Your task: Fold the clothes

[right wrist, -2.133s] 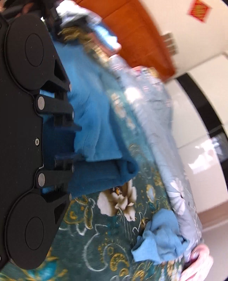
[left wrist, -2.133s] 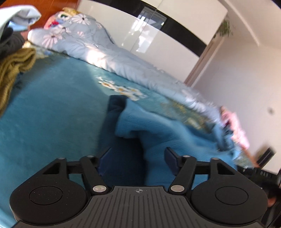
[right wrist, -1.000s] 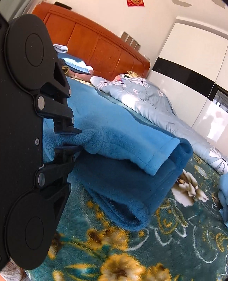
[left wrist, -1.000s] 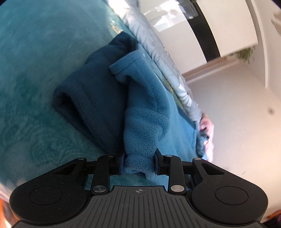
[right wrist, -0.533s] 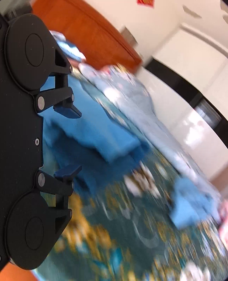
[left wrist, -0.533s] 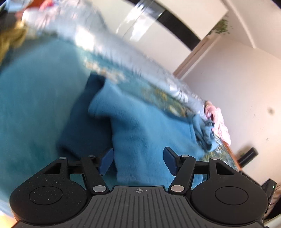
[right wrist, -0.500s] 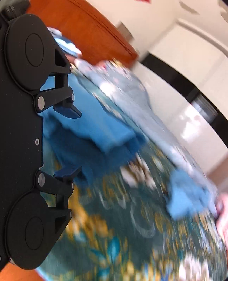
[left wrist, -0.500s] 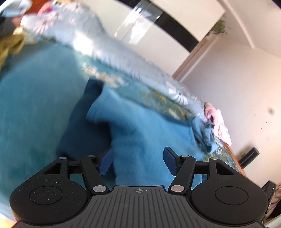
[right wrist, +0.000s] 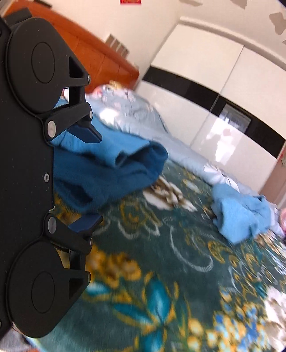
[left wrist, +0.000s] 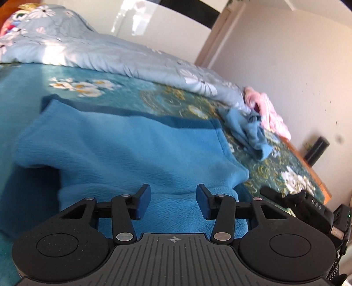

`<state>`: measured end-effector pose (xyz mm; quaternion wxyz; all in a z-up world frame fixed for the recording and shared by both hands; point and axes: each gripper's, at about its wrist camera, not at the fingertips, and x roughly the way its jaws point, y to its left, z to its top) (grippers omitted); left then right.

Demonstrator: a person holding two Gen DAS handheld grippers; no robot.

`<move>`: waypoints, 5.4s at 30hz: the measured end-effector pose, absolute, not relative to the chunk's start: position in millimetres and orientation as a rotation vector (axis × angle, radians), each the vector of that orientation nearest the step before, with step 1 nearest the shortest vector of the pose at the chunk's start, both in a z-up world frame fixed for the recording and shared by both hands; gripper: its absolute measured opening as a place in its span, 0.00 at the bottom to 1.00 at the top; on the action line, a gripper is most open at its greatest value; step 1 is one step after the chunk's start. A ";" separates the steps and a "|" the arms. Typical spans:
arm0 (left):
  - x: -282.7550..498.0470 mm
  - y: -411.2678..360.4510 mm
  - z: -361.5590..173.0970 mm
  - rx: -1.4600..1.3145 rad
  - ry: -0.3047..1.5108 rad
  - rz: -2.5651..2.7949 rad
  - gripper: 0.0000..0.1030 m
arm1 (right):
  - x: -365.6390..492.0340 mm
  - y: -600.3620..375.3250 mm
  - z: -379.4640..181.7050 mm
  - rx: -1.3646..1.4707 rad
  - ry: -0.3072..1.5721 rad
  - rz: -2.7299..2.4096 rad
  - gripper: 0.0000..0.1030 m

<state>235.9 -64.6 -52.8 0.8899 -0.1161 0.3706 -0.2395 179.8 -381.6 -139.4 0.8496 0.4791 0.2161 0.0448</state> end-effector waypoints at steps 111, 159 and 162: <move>323.9 161.8 -98.4 -0.691 0.820 -0.386 0.96 | 244.4 -198.3 -109.6 0.978 0.734 0.443 0.91; 255.3 66.3 -32.2 -0.595 0.584 -0.347 0.67 | 251.6 -216.3 -20.4 0.316 0.571 0.302 0.10; 254.9 66.3 -3.7 -0.539 0.457 -0.397 0.67 | 244.2 -213.5 -32.9 0.324 0.600 0.288 0.10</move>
